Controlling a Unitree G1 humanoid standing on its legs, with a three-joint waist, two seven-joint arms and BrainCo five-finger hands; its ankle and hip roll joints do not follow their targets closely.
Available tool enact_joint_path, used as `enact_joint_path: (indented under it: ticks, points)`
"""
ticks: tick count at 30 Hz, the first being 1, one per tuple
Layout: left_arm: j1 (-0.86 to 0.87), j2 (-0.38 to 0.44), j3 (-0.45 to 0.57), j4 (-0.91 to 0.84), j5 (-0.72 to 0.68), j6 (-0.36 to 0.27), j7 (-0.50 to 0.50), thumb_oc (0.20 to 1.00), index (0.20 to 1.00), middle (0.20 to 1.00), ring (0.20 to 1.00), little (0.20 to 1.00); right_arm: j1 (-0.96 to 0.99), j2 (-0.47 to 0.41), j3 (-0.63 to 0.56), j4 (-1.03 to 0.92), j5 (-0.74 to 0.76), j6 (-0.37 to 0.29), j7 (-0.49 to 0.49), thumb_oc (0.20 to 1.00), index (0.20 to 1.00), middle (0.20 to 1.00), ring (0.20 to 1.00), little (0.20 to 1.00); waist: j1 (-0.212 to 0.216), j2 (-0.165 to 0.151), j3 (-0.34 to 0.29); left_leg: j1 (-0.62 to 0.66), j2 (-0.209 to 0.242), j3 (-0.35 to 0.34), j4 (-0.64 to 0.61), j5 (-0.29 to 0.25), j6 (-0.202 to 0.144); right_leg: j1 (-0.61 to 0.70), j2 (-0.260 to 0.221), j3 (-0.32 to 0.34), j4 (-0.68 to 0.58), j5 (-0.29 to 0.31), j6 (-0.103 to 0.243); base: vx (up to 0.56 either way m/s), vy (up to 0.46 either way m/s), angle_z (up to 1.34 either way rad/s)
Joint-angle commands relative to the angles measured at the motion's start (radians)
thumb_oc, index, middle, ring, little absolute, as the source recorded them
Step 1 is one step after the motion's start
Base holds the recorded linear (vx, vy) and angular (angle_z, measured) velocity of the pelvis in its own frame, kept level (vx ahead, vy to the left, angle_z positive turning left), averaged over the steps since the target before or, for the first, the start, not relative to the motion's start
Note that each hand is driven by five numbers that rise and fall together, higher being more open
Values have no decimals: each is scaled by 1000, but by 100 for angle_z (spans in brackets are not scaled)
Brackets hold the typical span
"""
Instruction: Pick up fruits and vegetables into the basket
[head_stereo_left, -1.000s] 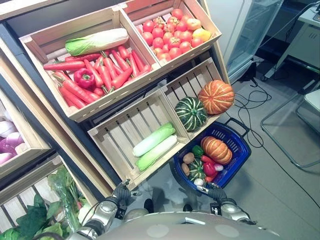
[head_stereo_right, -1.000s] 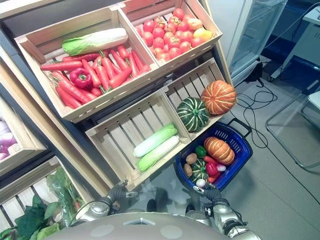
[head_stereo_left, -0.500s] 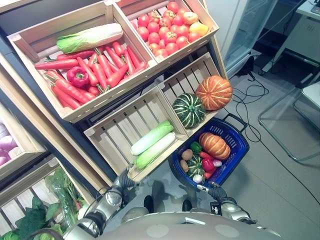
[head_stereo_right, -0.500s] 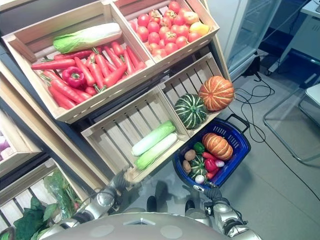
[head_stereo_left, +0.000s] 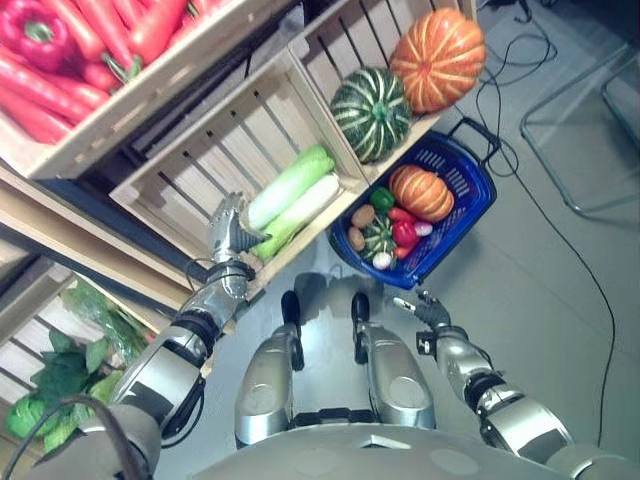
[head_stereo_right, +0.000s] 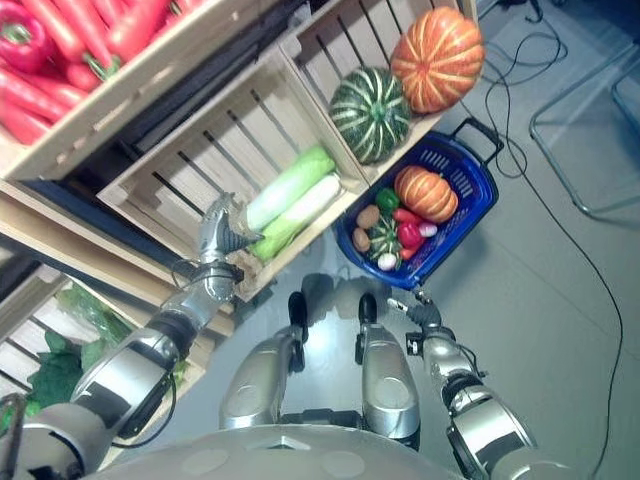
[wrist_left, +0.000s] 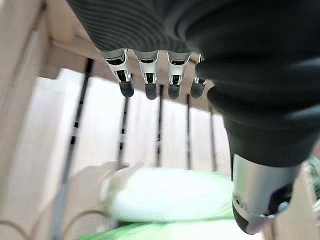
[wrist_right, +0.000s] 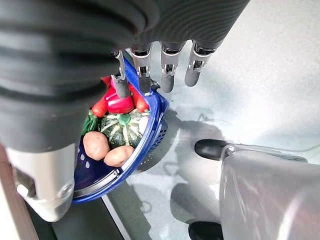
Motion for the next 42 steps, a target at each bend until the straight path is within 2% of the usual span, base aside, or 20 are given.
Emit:
enact_joint_path:
  ticks: [1, 4, 5, 7, 12, 18, 27, 33, 36, 42]
  points:
    - [-47, 16, 14, 17, -29, -21, 105, 1000, 1000, 1000, 1000, 1000, 43, -36, 58, -86, 47, -66, -25, 1000, 1000, 1000, 1000, 1000, -22, -16, -15, -138, -10, -6, 210, -113, 0, -56, 19, -1, 68, -24, 2, -196, 15, -1]
    - [-129, 38, 38, 51, -67, -38, 182, 1000, 1000, 1000, 1000, 1000, -4, -43, 72, -119, 66, -93, -46, 1000, 1000, 1000, 1000, 1000, -30, -27, 28, -246, -10, 3, 284, -126, -2, -165, 25, 2, 153, -38, -2, -127, 17, 1]
    - [-129, 38, 38, 51, -67, -38, 182, 1000, 1000, 1000, 1000, 1000, -4, -43, 72, -119, 66, -93, -46, 1000, 1000, 1000, 1000, 1000, -30, -27, 28, -246, -10, 3, 284, -126, -2, -165, 25, 2, 153, -38, -2, -153, 10, 0]
    - [-195, 63, 51, 58, -86, -47, 214, 1000, 1000, 1000, 1000, 1000, -39, -50, 82, -138, 48, -111, -54, 1000, 1000, 1000, 1000, 1000, -32, -33, 56, -323, -12, 9, 338, -138, -2, -249, 23, 6, 215, -43, 2, -128, -11, -1]
    - [-289, 120, 61, 31, -78, -15, 311, 1000, 1000, 1000, 1000, 1000, -70, -70, 95, -241, 59, -131, -122, 1000, 1000, 1000, 1000, 1000, -39, -38, 58, -509, -5, 16, 450, -171, 1, -438, 30, 4, 335, -61, 3, -63, -21, 3]
    - [-355, 156, 73, 4, -65, -11, 378, 1000, 1000, 1000, 1000, 1000, -57, -87, 86, -311, 58, -145, -147, 1000, 1000, 1000, 1000, 1000, -48, -40, 58, -608, -7, 11, 515, -184, 4, -544, 27, 3, 395, -60, 6, -8, -3, -1]
    - [-396, 177, 94, -47, 11, -34, 498, 1000, 1000, 1000, 1000, 1000, -15, -88, 77, -335, 50, -168, -138, 1000, 1000, 1000, 1000, 1000, -56, -44, 58, -618, -20, 18, 517, -191, 3, -549, 39, 12, 380, -51, 11, 17, -1, -1]
    - [-397, 196, 120, -98, 56, -24, 555, 1000, 1000, 1000, 1000, 1000, 31, -95, 65, -377, 41, -169, -138, 1000, 1000, 1000, 1000, 1000, -61, -48, 58, -607, -21, 23, 522, -202, 2, -536, 40, 15, 371, -52, 11, 51, -10, 1]
    - [-407, 206, 117, -102, 59, 4, 532, 1000, 1000, 1000, 1000, 1000, 47, -99, 61, -392, 37, -166, -135, 1000, 1000, 1000, 1000, 1000, -65, -50, 58, -598, -19, 27, 524, -211, 4, -528, 41, 17, 375, -59, 9, 58, -6, 1]
    - [-436, 221, 89, -64, 10, 95, 422, 1000, 1000, 1000, 1000, 1000, 49, -101, 64, -417, 32, -153, -144, 1000, 1000, 1000, 1000, 1000, -76, -51, 58, -609, -17, 31, 526, -212, 8, -547, 45, 20, 384, -58, 9, 29, 4, 0]
